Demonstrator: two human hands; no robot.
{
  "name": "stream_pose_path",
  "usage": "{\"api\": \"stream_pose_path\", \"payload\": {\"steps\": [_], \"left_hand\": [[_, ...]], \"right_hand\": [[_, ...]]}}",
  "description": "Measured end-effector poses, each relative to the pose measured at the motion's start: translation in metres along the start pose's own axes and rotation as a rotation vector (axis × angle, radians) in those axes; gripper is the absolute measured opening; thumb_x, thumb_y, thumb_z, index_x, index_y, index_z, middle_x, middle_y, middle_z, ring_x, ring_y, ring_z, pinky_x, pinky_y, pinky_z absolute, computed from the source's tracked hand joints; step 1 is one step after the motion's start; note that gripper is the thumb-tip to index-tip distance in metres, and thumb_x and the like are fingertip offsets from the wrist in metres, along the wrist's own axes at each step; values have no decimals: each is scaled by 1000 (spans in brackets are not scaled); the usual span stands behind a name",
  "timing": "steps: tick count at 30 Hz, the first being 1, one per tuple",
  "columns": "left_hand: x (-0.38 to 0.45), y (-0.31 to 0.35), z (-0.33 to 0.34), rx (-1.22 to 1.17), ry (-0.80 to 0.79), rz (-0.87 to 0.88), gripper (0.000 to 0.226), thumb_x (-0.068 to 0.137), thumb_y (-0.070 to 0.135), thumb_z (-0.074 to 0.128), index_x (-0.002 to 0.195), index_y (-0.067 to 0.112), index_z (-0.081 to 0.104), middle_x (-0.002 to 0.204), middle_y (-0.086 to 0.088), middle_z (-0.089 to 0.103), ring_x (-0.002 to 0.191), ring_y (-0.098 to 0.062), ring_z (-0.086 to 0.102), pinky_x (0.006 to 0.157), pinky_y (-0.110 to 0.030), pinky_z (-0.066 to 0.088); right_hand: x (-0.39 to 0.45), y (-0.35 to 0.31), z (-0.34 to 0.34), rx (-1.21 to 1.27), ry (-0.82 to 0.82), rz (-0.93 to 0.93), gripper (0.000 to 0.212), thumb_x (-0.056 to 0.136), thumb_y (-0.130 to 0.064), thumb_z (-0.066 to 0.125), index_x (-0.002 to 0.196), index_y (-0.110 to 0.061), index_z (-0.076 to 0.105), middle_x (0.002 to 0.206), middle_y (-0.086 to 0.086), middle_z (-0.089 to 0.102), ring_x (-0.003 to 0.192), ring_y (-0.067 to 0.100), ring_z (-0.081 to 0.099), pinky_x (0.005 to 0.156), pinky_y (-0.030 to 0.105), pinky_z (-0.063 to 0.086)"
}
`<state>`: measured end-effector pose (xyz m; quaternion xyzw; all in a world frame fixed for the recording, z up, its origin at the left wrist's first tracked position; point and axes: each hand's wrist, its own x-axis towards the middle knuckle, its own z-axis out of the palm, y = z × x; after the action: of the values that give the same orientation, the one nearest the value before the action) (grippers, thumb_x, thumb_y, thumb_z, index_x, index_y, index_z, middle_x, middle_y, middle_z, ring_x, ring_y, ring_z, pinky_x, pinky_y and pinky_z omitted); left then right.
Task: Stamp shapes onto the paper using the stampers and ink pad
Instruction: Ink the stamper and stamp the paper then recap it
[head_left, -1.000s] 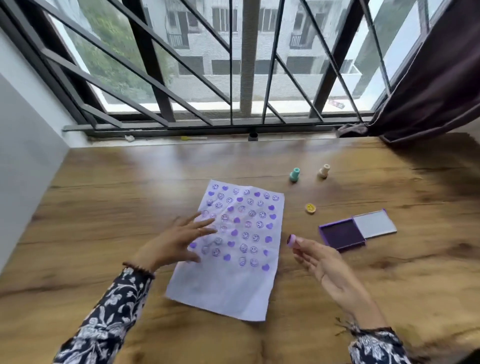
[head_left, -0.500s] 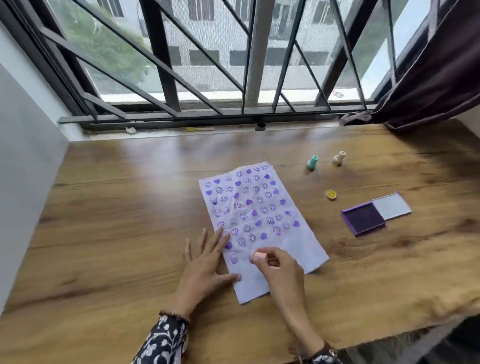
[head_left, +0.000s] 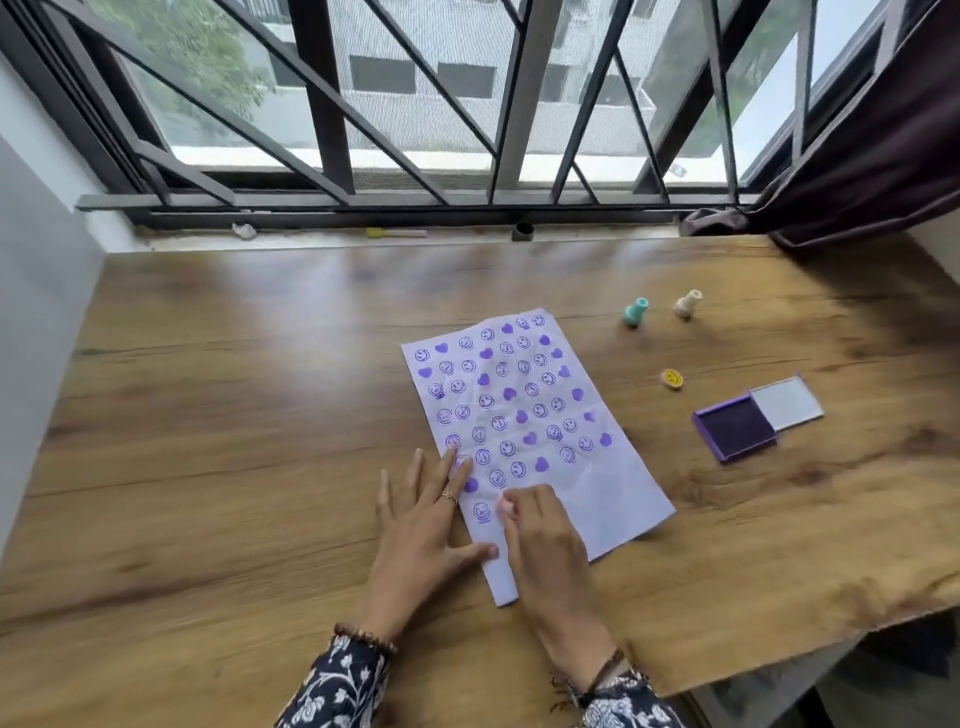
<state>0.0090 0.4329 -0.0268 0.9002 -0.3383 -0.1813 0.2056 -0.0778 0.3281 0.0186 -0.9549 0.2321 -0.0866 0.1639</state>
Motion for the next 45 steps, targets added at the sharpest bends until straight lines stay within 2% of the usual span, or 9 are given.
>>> {"api": "stream_pose_path", "payload": {"steps": [7, 16, 19, 22, 29, 32, 35, 39, 45], "left_hand": [[3, -3, 6, 18, 19, 5, 97, 68, 71, 50, 129, 47, -21, 145, 24, -20, 134, -11, -29, 94, -30, -42], [4, -4, 6, -53, 19, -2, 97, 66, 67, 58, 141, 41, 1, 145, 26, -16, 133, -6, -27, 106, -40, -27], [4, -4, 5, -44, 8, -10, 98, 65, 66, 59, 141, 42, 1, 144, 27, -18, 132, -5, -27, 108, -43, -24], [4, -3, 4, -62, 1, -18, 98, 65, 64, 61, 141, 43, 3, 145, 28, -16, 133, -5, -27, 109, -43, -23], [7, 8, -8, -118, -16, -94, 95, 63, 59, 69, 139, 44, 14, 140, 31, -11, 137, -6, -16, 111, -52, -14], [19, 28, -26, -62, 68, -83, 80, 65, 55, 71, 134, 40, 34, 144, 24, 15, 143, -14, 8, 111, -54, 2], [44, 66, -45, -256, 219, 36, 47, 69, 37, 76, 112, 26, 61, 121, 5, 63, 118, -16, 54, 103, -43, 34], [98, 144, -45, -447, 209, 125, 19, 77, 12, 71, 95, 17, 67, 91, 1, 69, 85, -14, 62, 77, -20, 46], [189, 222, 7, -297, 44, 159, 21, 81, 9, 64, 101, 5, 65, 101, -18, 68, 91, -30, 63, 79, -32, 45]], "right_hand": [[18, 7, -2, 19, -174, 7, 19, 95, -18, 44, 104, -8, 58, 103, 10, 60, 93, 24, 58, 77, 31, 46], [40, 9, -15, -63, -347, -103, 15, 90, -12, 44, 95, -4, 56, 101, 15, 57, 92, 32, 56, 74, 37, 41], [45, 18, -22, 196, -324, 69, 14, 81, -15, 58, 83, -5, 67, 90, 12, 69, 85, 25, 62, 76, 35, 46], [48, 42, -37, 812, -288, 454, 6, 74, -13, 72, 78, -10, 74, 86, 8, 74, 81, 16, 68, 75, 26, 57], [63, 110, -75, 1607, -283, 825, 18, 86, -4, 57, 76, -1, 72, 75, 6, 75, 68, 10, 71, 66, 18, 59], [74, 135, -92, 1740, -229, 859, 31, 89, -4, 53, 66, -4, 74, 67, 3, 75, 62, 8, 71, 62, 19, 59], [86, 166, -111, 1809, -150, 862, 19, 90, -3, 51, 79, -1, 67, 64, 4, 74, 60, 8, 70, 63, 20, 58], [106, 209, -129, 1842, -68, 837, 16, 90, -2, 50, 81, -1, 63, 60, 3, 74, 57, 8, 70, 60, 20, 58], [133, 256, -135, 1850, -82, 829, 11, 89, 2, 50, 85, 3, 60, 61, 7, 73, 57, 11, 70, 61, 22, 58]]}}
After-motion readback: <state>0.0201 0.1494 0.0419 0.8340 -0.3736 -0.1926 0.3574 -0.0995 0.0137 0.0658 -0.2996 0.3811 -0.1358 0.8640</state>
